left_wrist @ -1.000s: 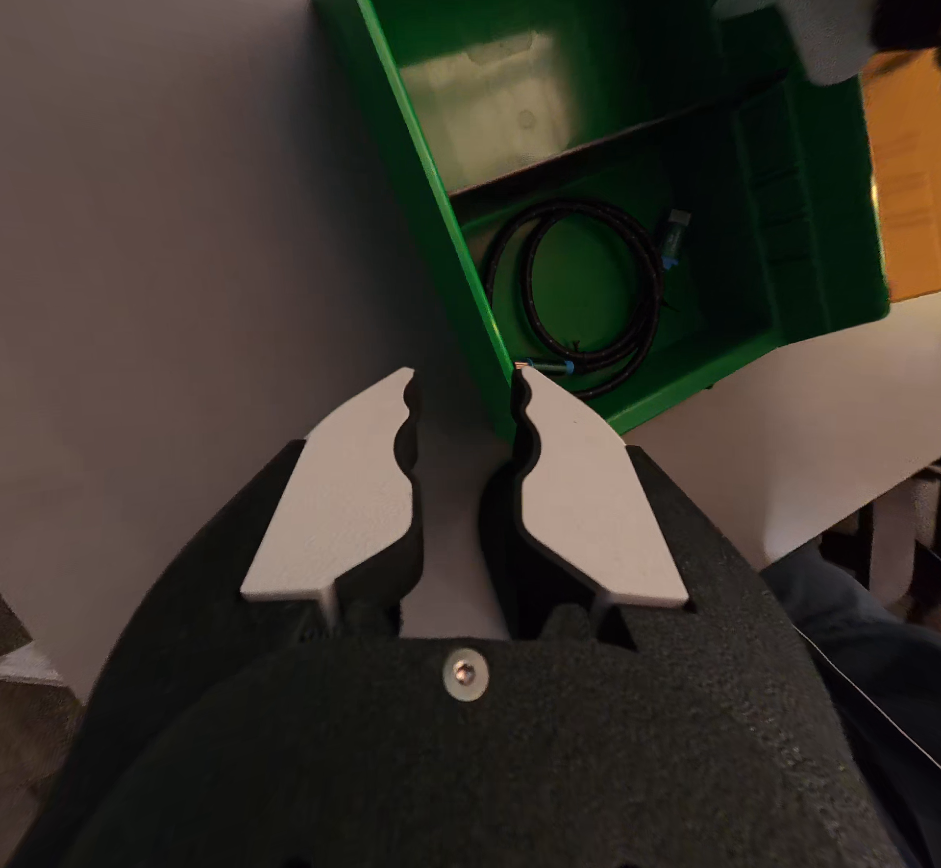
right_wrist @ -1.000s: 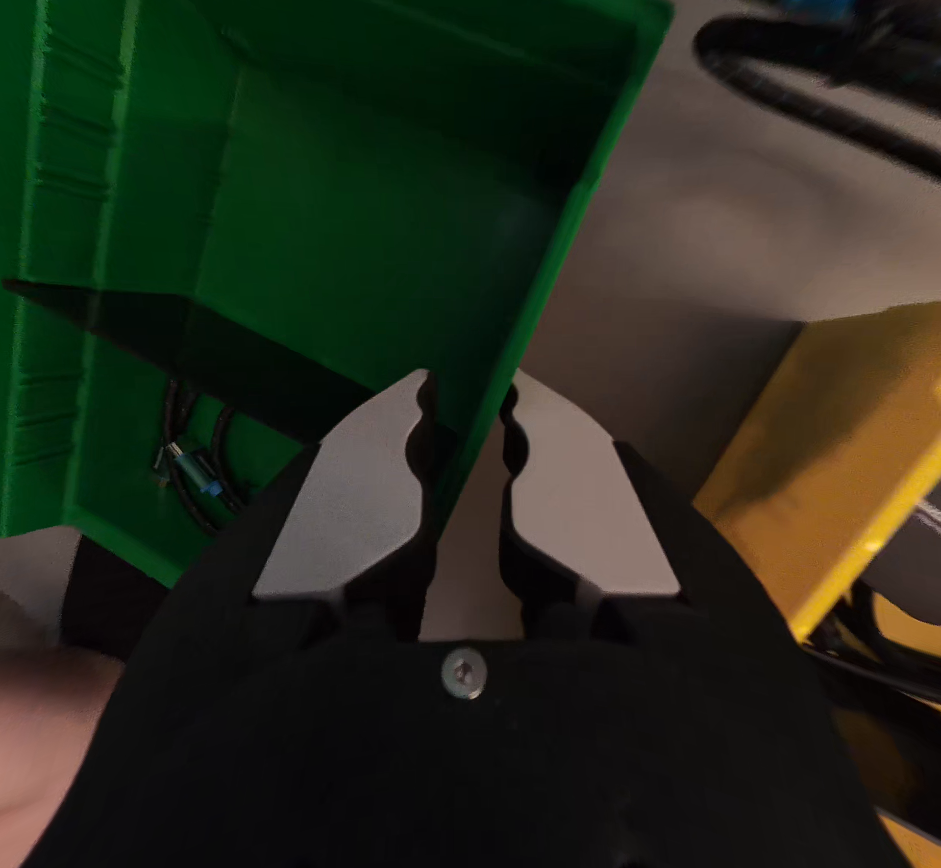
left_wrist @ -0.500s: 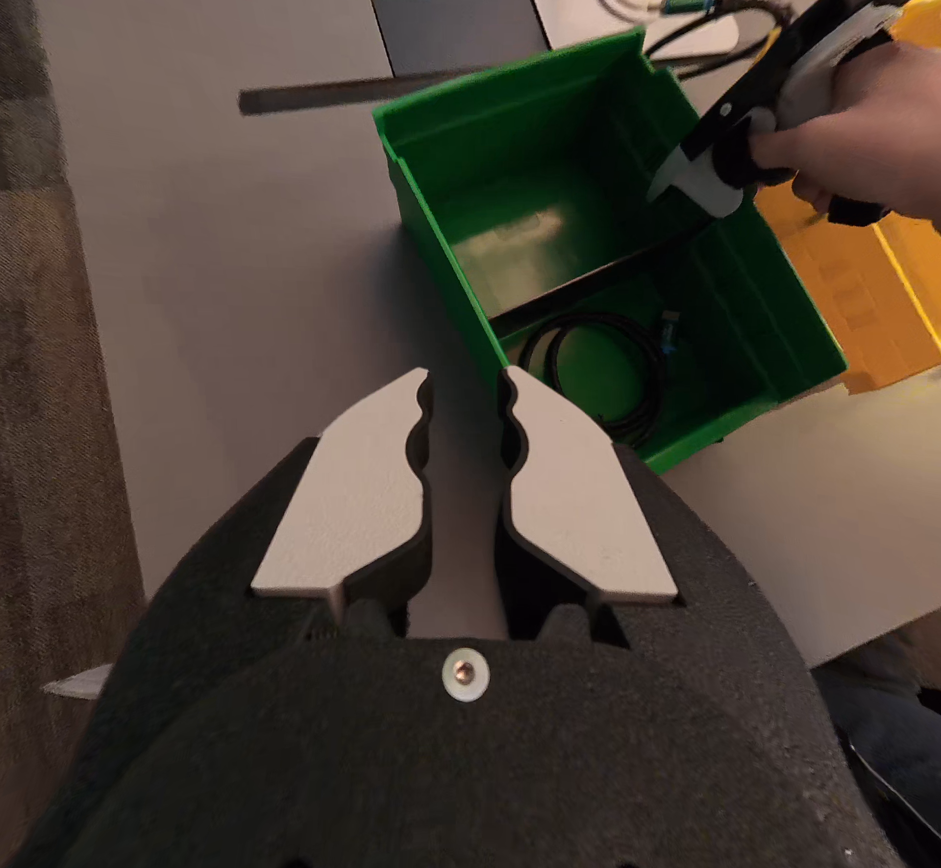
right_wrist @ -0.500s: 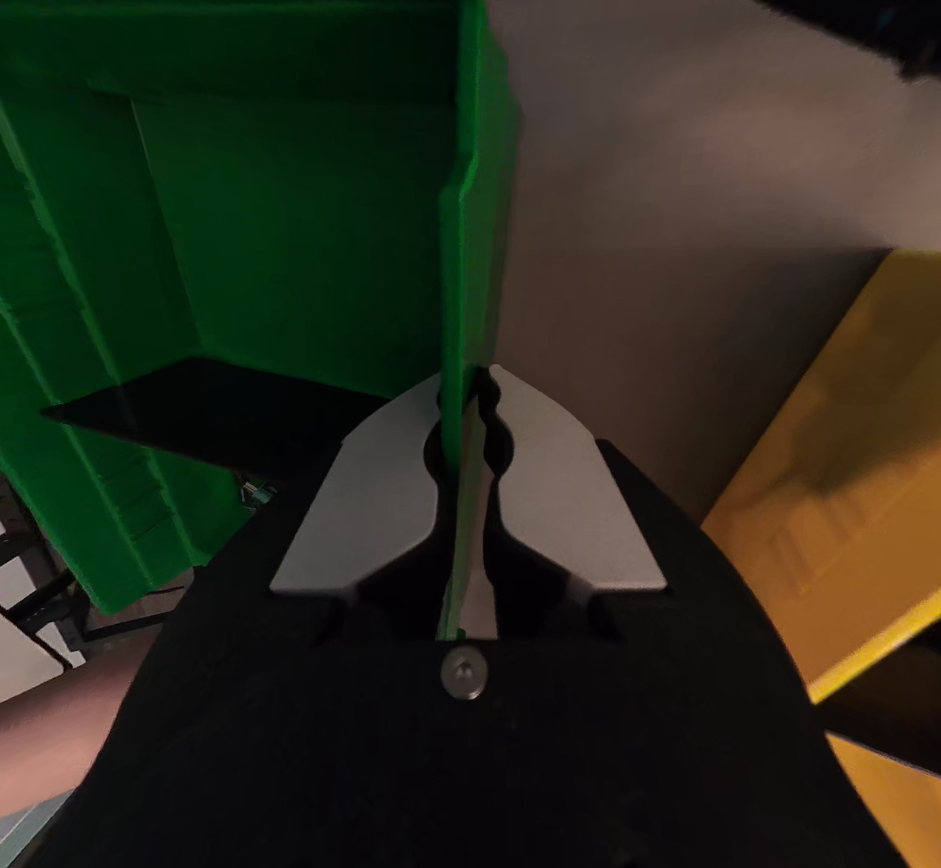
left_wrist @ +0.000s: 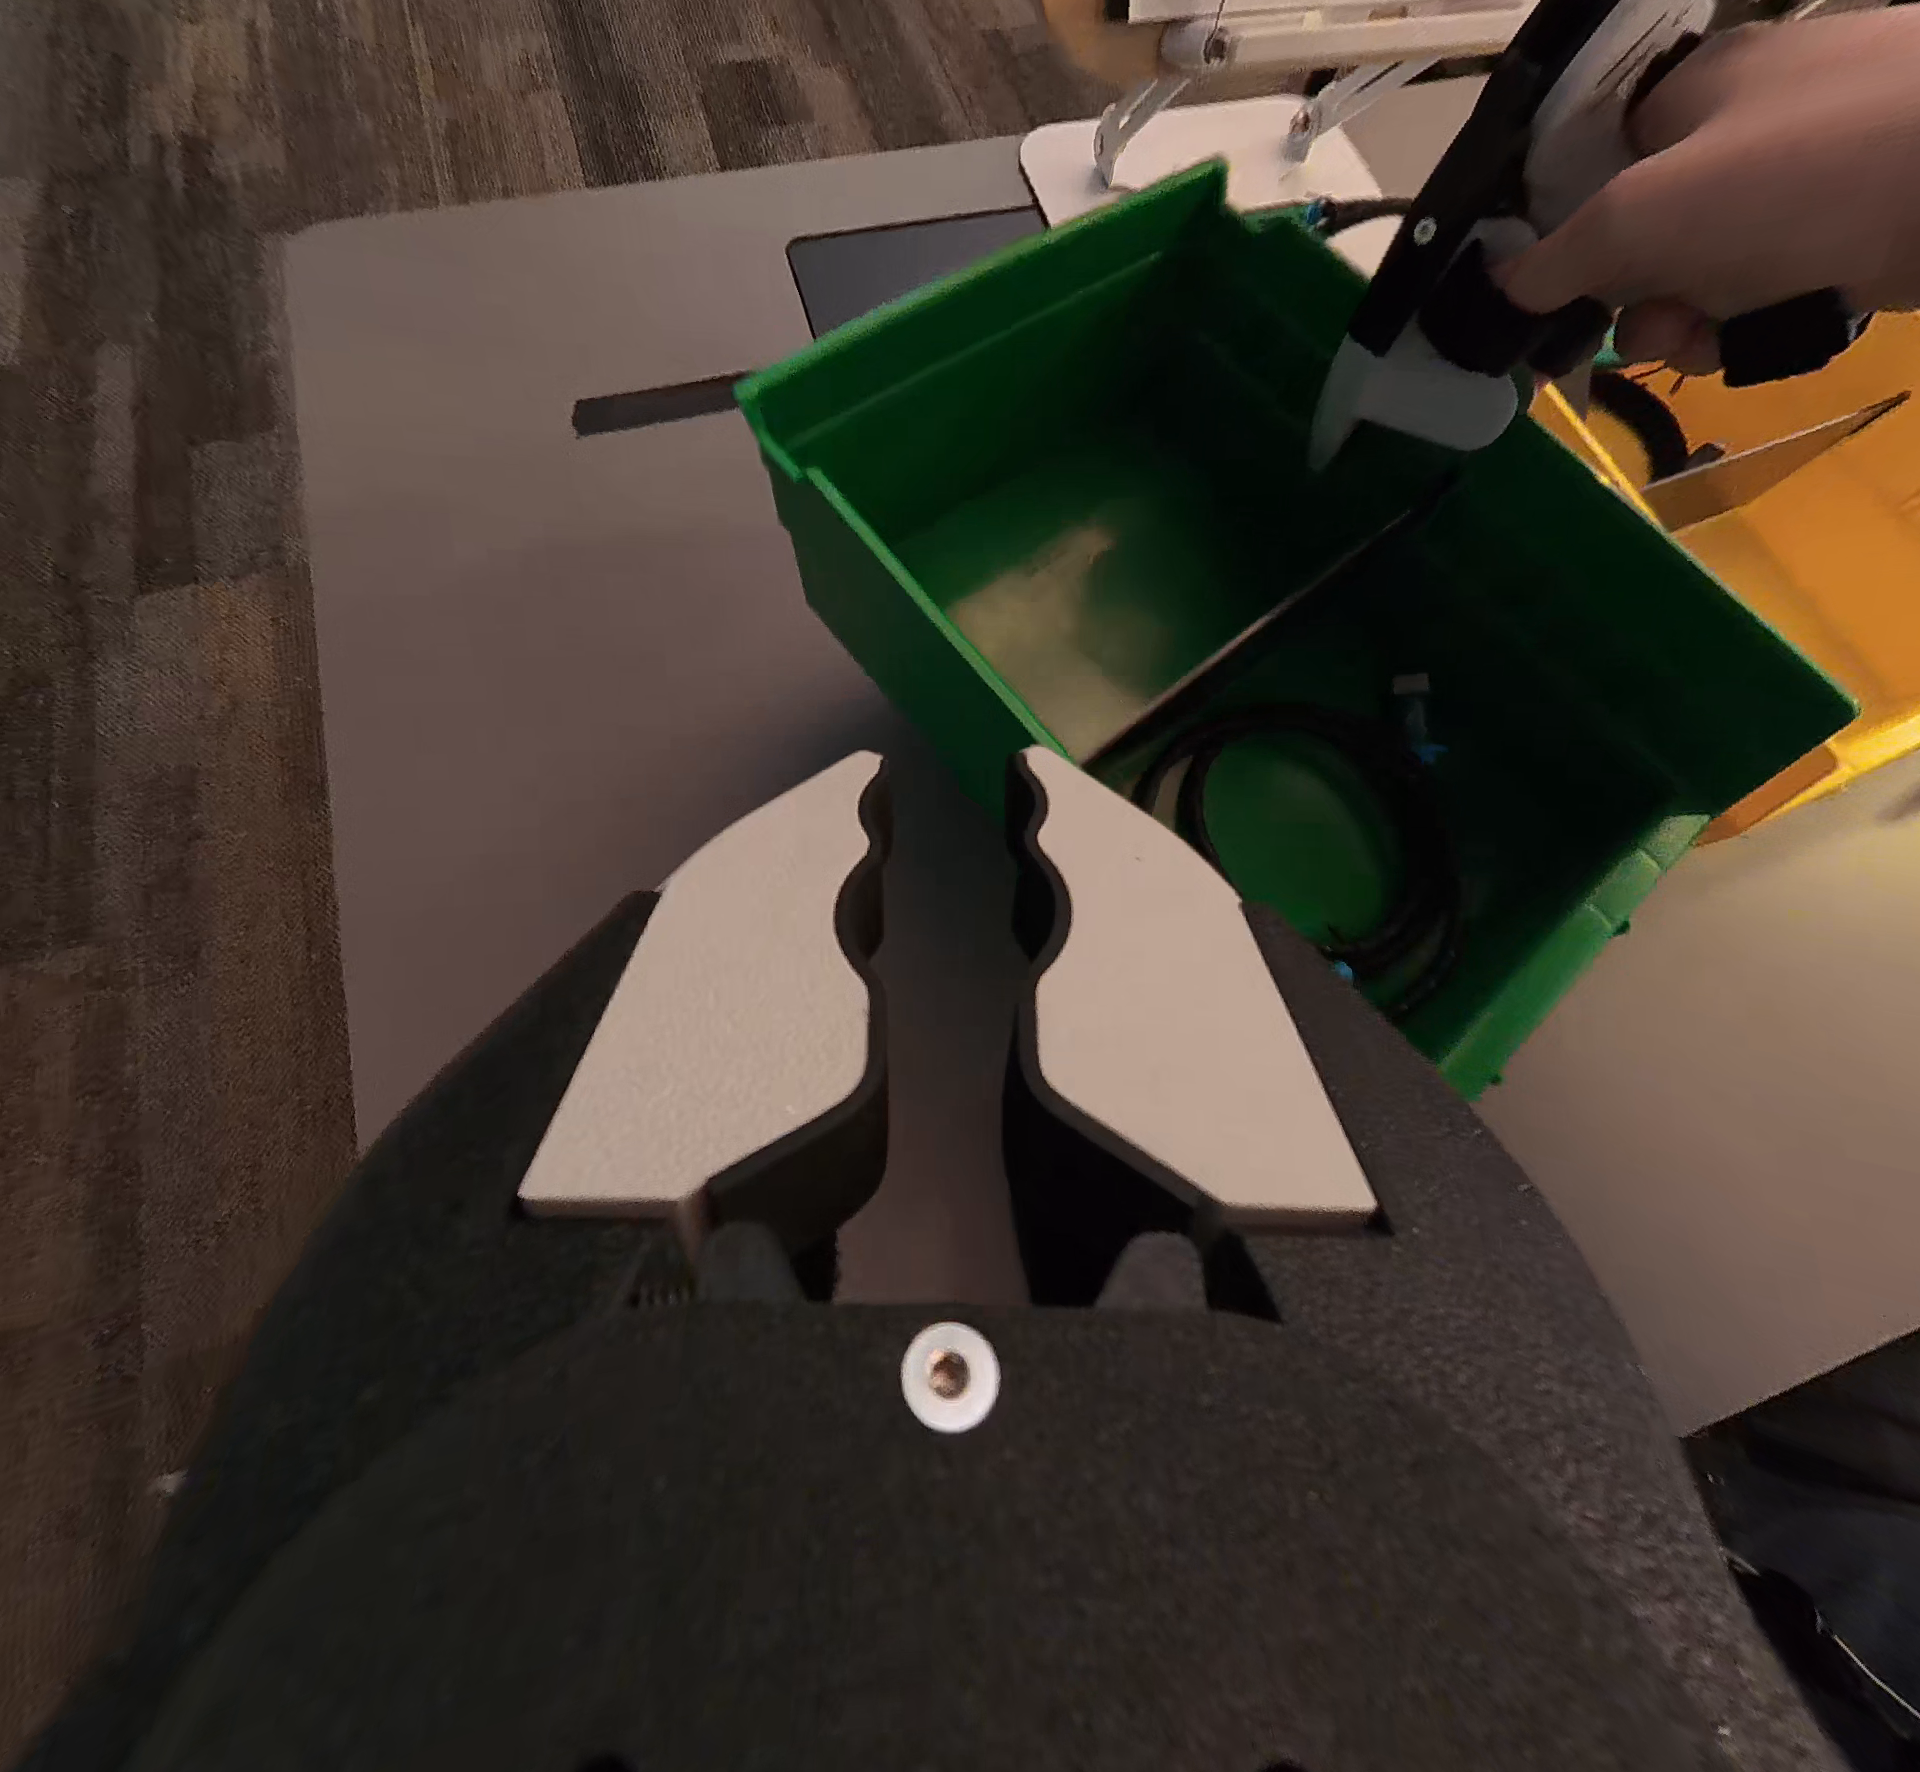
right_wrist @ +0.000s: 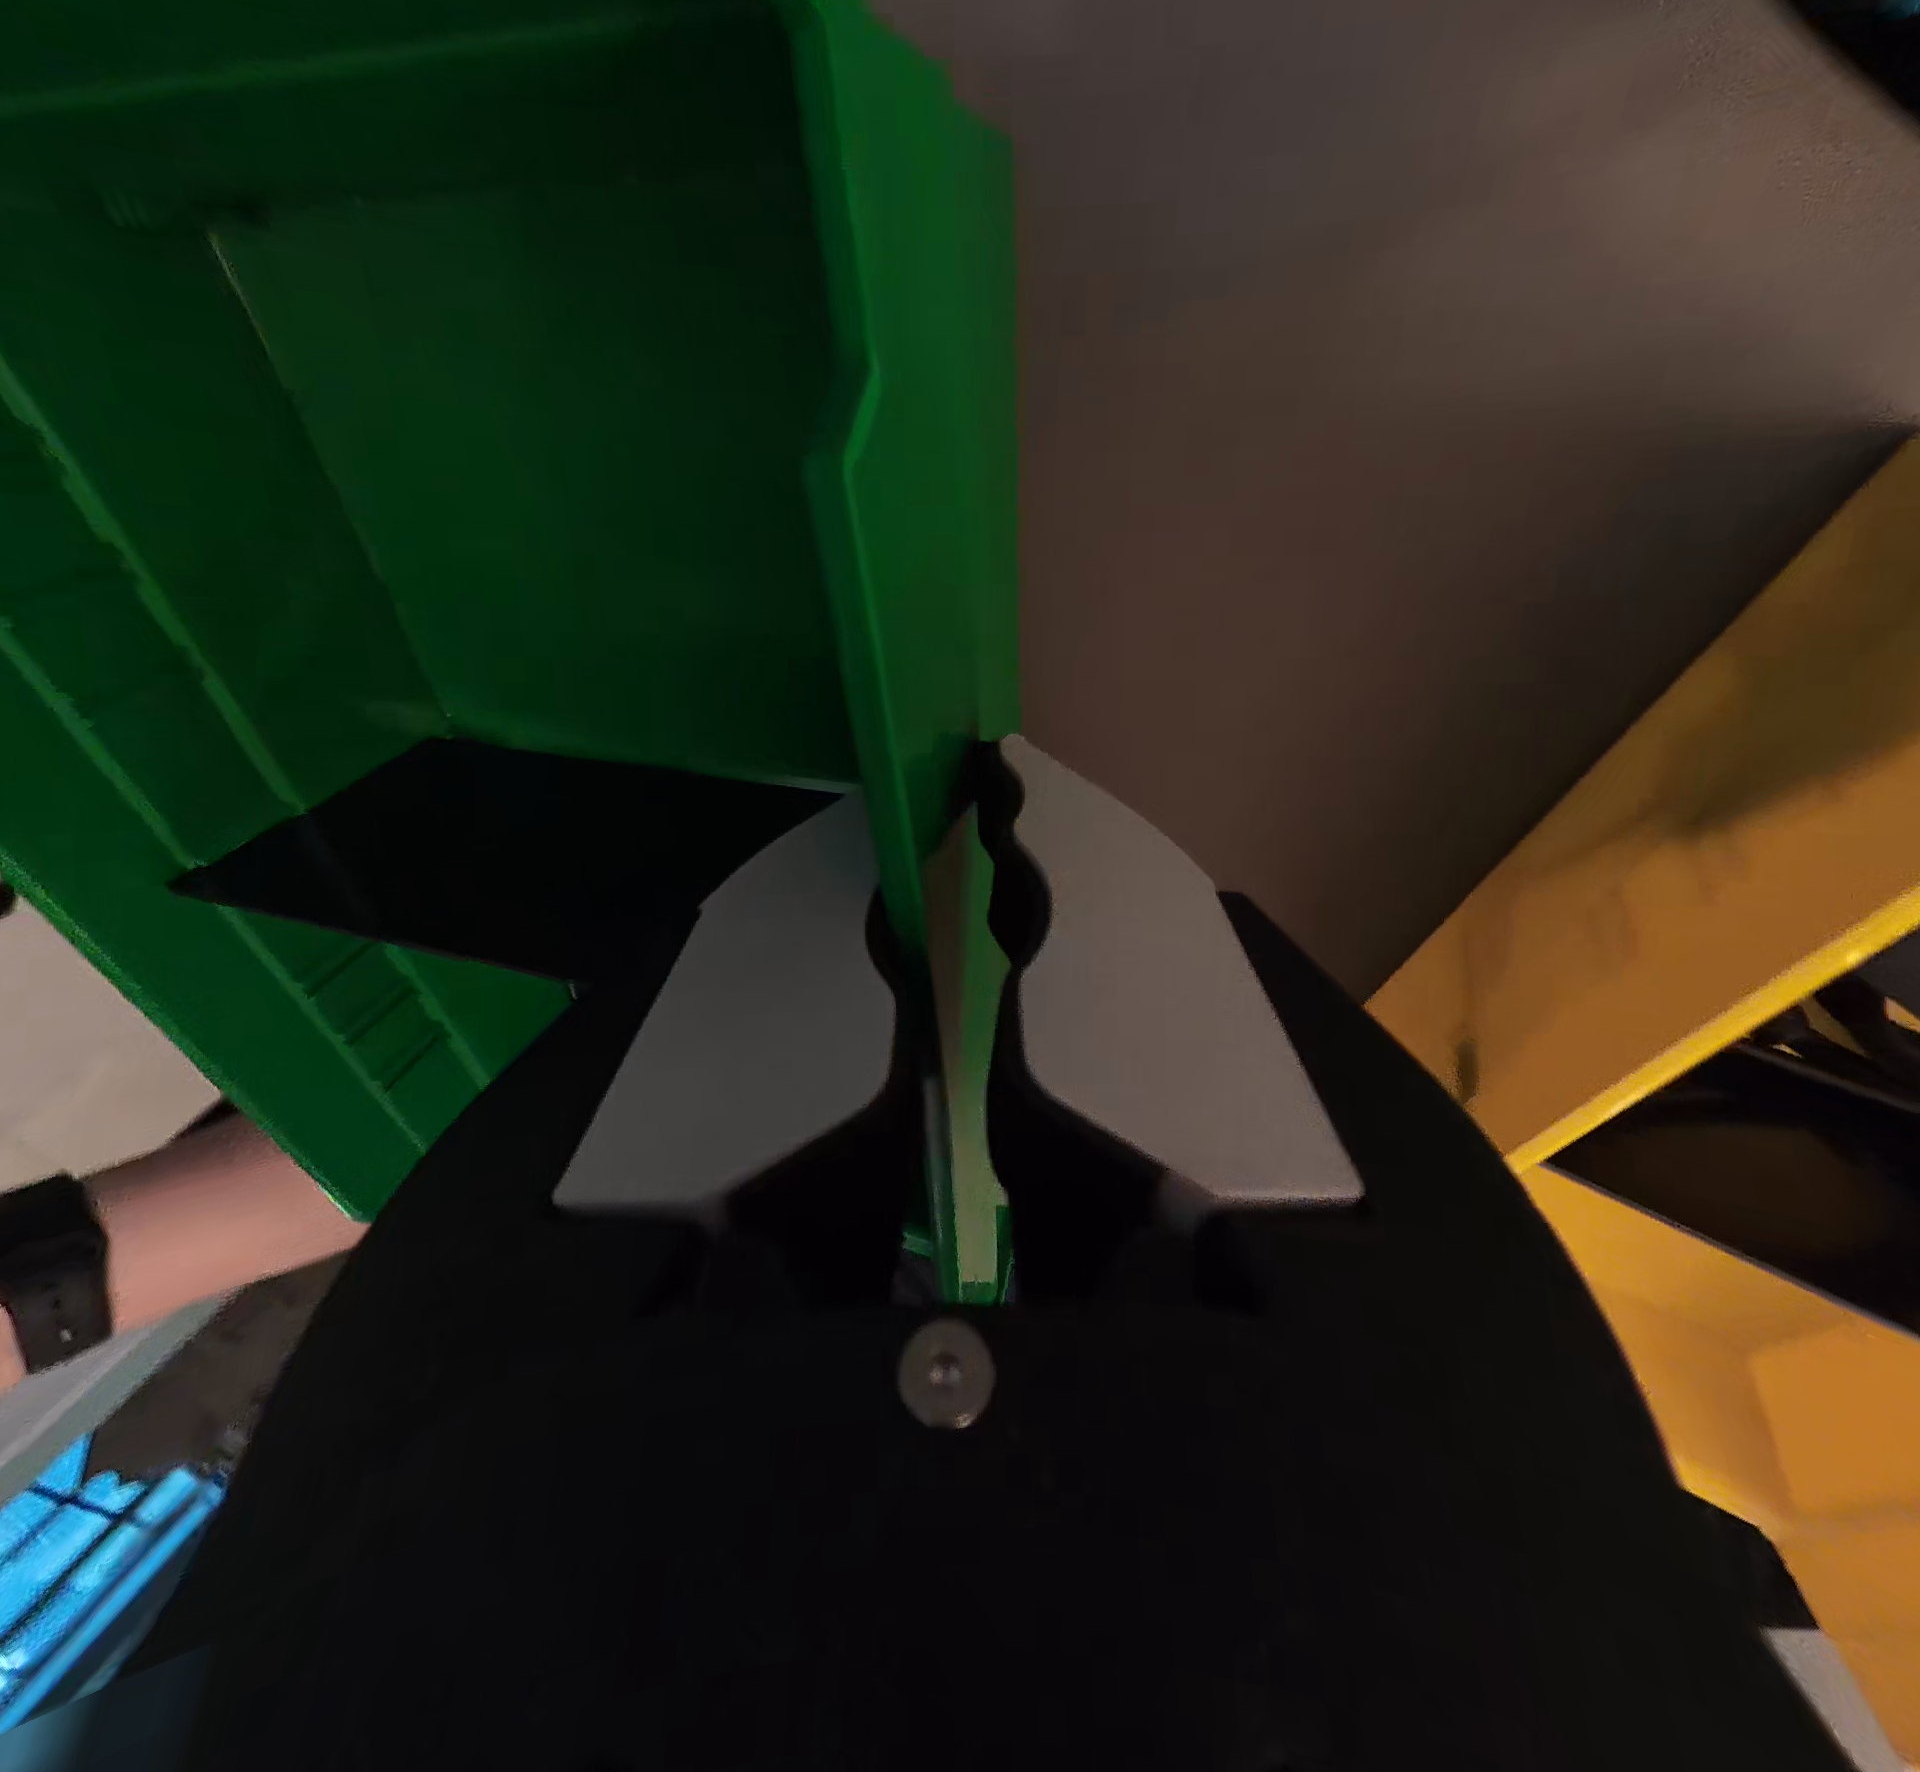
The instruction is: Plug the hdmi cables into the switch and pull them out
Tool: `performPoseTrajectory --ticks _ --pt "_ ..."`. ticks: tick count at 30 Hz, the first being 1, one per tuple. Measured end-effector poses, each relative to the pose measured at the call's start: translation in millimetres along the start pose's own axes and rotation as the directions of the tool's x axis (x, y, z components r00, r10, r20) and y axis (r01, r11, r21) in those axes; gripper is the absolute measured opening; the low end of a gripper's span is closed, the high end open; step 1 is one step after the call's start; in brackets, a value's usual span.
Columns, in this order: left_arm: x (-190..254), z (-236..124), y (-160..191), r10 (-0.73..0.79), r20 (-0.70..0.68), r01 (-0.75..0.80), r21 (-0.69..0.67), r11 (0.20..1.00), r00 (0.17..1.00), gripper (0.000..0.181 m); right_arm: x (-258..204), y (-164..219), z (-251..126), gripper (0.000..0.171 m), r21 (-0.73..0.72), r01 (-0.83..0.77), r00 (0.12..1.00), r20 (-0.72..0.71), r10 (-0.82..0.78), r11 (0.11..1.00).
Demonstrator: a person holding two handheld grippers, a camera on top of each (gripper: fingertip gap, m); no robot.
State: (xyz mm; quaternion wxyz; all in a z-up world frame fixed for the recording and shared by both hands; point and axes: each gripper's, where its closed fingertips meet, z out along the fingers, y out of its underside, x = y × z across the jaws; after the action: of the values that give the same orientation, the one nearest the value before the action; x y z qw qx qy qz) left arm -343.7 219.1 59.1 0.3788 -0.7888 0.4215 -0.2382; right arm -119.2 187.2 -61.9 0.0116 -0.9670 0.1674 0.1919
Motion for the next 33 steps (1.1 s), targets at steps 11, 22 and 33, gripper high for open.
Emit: performPoseTrajectory --ticks 11,22,33 --pt "25.4 -21.3 -10.3 0.086 0.009 -0.086 0.071 0.994 0.996 0.016 10.3 50.7 -53.7 0.009 -0.071 0.195 0.981 -0.009 -0.196 0.978" --pt "54.7 12.5 -2.8 0.160 -0.049 -0.164 -0.077 0.983 0.986 0.023 174.8 113.5 -214.5 0.009 0.233 -0.076 0.997 0.019 0.074 0.969" --pt "168.0 67.4 -23.4 0.294 -0.382 -0.333 -0.039 0.942 0.876 0.042 437.1 259.4 -269.0 0.012 0.377 -0.468 0.856 -0.031 0.515 0.800"
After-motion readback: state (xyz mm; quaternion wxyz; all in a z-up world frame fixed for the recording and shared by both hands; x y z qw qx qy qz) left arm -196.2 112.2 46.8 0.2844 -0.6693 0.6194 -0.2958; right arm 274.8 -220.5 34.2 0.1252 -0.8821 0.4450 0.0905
